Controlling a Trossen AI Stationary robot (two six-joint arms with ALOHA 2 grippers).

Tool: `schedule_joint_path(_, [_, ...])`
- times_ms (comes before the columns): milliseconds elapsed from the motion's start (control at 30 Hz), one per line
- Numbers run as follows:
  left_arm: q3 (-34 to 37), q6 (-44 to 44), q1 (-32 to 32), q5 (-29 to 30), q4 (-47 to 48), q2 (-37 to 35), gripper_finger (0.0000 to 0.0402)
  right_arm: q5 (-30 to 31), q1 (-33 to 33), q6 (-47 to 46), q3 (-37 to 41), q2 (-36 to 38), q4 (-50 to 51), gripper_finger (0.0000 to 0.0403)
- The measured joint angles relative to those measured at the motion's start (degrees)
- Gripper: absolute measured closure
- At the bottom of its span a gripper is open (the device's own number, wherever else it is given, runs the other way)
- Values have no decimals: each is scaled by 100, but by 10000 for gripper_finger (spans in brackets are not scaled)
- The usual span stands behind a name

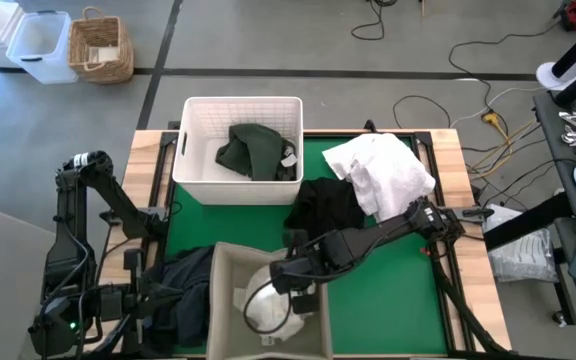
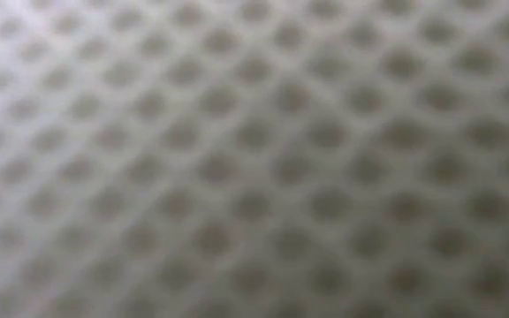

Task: Sort clothes
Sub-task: Put the white dress into the brown laundry organizer

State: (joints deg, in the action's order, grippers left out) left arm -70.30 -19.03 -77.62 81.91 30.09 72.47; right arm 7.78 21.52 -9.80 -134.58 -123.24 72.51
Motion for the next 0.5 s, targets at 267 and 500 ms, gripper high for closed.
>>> schedule_joint_path(267, [15,2,-1,0,-1,0,401,-412,37,335,0,2,8,390])
schedule_joint_path(500, [37,4,0,0,0,0,401,-683,77,442,0,2,13,369])
